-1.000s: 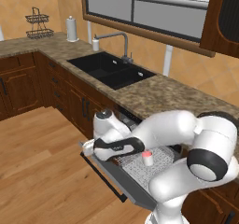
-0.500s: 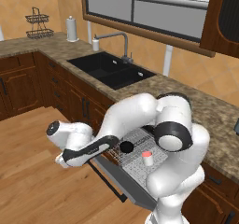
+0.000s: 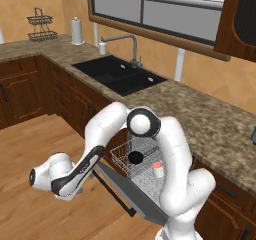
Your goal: Pick up the cup and bowl from the counter, place them in the dishwasher, and close the dishwasher door.
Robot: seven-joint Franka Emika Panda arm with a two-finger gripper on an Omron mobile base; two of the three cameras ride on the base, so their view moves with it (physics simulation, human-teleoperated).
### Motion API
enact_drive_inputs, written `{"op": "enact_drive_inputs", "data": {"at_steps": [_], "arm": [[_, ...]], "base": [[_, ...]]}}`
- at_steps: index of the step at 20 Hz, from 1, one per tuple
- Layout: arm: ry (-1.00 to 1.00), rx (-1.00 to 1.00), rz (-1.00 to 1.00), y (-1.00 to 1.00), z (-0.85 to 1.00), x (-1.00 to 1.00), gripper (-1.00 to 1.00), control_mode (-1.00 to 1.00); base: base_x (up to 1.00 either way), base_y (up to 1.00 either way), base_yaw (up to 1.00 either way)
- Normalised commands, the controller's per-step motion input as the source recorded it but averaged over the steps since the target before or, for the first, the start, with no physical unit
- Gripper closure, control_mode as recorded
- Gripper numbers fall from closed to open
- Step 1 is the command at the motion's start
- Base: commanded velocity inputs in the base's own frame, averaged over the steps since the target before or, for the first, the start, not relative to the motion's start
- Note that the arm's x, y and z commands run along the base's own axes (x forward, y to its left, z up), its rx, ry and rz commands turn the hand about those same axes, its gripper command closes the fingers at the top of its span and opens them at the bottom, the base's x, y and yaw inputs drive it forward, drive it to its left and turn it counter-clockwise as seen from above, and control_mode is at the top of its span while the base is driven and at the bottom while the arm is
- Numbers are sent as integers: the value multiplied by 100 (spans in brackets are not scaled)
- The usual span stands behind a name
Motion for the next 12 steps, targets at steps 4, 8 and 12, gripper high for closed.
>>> {"op": "enact_drive_inputs", "data": {"at_steps": [4, 8, 12], "arm": [[-17, -39, -6, 7, -100, 9, -100, -100], [-17, -32, -3, 0, -95, 38, -100, -100], [-11, -26, -5, -2, -94, 57, -100, -100]], "base": [[0, 0, 0], [0, 0, 0], [0, 0, 0]]}}
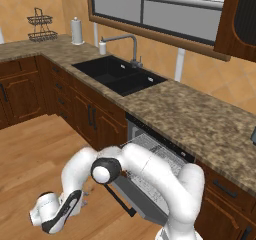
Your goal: Pick up the cup and bowl from the counter, place them in the dishwasher, and close the dishwasher door.
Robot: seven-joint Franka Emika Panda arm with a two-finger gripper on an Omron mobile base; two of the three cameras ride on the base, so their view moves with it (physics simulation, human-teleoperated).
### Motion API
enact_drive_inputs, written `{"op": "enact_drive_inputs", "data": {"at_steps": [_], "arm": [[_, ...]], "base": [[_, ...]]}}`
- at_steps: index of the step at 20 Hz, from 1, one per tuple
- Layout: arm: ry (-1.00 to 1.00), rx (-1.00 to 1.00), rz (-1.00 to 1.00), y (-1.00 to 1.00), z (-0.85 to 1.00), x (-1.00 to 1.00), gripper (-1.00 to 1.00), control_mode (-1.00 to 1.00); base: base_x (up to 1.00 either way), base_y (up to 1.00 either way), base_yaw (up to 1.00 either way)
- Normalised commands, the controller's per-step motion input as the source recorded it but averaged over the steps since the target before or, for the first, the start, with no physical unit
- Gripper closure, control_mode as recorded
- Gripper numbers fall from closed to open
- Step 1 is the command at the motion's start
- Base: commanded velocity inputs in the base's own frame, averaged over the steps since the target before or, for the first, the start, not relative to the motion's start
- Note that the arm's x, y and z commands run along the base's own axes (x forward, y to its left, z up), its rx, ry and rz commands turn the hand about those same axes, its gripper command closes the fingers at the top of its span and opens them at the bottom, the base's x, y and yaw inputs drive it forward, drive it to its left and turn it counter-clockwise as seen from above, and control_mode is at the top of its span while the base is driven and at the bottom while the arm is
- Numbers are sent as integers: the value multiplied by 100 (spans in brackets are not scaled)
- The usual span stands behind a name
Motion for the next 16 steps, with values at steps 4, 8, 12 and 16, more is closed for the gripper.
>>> {"op": "enact_drive_inputs", "data": {"at_steps": [4, 8, 12, 16], "arm": [[-2, -21, -6, -9, -90, 71, -100, -100], [0, -17, -5, -15, -83, 79, -100, -100], [0, -15, -5, -17, -69, 83, -100, -100], [0, -13, -5, -26, -57, 82, -100, -100]], "base": [[0, 0, 0], [0, 0, 0], [0, 0, 0], [0, 0, 0]]}}
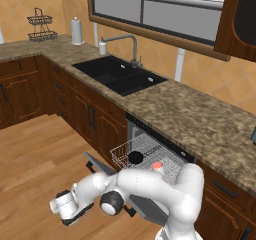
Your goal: Pick up the cup and bowl from the counter, place them in the dishwasher, and close the dishwasher door.
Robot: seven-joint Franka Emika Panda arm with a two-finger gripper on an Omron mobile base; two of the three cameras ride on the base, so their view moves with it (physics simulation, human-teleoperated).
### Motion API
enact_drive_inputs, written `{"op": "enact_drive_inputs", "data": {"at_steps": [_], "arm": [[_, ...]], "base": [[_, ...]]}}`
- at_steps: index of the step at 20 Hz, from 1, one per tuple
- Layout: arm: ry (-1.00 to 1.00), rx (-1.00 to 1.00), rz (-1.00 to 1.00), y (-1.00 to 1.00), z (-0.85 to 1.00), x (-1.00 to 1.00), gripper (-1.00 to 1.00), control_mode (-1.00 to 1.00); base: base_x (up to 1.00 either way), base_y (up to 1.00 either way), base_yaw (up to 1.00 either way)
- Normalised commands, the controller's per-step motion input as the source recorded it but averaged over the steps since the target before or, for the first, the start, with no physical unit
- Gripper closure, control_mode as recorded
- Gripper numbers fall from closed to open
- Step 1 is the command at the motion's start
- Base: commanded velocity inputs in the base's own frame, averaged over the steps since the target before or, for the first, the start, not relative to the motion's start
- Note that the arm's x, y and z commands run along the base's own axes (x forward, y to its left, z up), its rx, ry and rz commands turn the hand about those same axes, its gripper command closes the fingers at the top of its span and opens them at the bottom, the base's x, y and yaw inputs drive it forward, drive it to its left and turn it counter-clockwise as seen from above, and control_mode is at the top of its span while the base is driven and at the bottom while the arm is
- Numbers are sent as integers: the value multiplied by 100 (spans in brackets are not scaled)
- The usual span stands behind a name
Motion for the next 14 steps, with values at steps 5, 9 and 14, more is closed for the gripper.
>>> {"op": "enact_drive_inputs", "data": {"at_steps": [5, 9, 14], "arm": [[0, -12, -8, -34, -53, 75, -100, -100], [0, -14, -11, -42, -51, 74, -100, -100], [0, -18, -16, -62, -18, 66, -100, -100]], "base": [[0, 0, 0], [0, 0, 0], [0, 0, 0]]}}
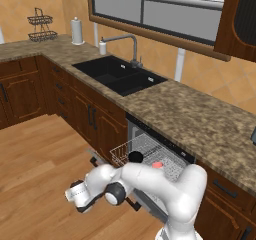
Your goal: Pick up the cup and bowl from the counter, place them in the dishwasher, and close the dishwasher door.
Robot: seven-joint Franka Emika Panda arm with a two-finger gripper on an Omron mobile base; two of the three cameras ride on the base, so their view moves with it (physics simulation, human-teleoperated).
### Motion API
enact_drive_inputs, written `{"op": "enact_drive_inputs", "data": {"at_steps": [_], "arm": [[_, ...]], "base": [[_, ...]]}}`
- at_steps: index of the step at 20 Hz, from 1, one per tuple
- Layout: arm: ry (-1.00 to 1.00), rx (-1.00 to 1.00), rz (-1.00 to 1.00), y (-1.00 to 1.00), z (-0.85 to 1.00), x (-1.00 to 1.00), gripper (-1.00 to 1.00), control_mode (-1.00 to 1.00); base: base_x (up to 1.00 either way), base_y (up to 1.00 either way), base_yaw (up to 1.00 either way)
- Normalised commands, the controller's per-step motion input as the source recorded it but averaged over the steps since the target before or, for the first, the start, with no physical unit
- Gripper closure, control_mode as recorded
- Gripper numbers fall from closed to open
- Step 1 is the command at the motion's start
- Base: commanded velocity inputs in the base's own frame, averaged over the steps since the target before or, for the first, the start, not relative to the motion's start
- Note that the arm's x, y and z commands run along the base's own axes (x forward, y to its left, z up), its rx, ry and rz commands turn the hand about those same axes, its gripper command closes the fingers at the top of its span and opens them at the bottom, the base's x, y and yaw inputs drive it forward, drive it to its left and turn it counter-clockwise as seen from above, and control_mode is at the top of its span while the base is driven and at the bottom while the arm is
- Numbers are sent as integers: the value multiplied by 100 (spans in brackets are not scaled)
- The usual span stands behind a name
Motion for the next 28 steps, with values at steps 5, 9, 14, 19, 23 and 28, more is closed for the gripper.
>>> {"op": "enact_drive_inputs", "data": {"at_steps": [5, 9, 14, 19, 23, 28], "arm": [[-3, -19, -21, -93, 0, 68, -100, -100], [0, -6, -16, -100, 2, 88, -100, -100], [0, -2, -16, -100, 0, 92, -100, -100], [0, 0, -14, -100, 0, 94, -100, -100], [0, 0, -6, -100, -8, 79, -100, -100], [0, 0, -1, -100, -24, 57, -100, -100]], "base": [[0, 0, 0], [0, 0, 0], [0, 0, 0], [0, 0, 0], [0, 0, 0], [0, 0, 0]]}}
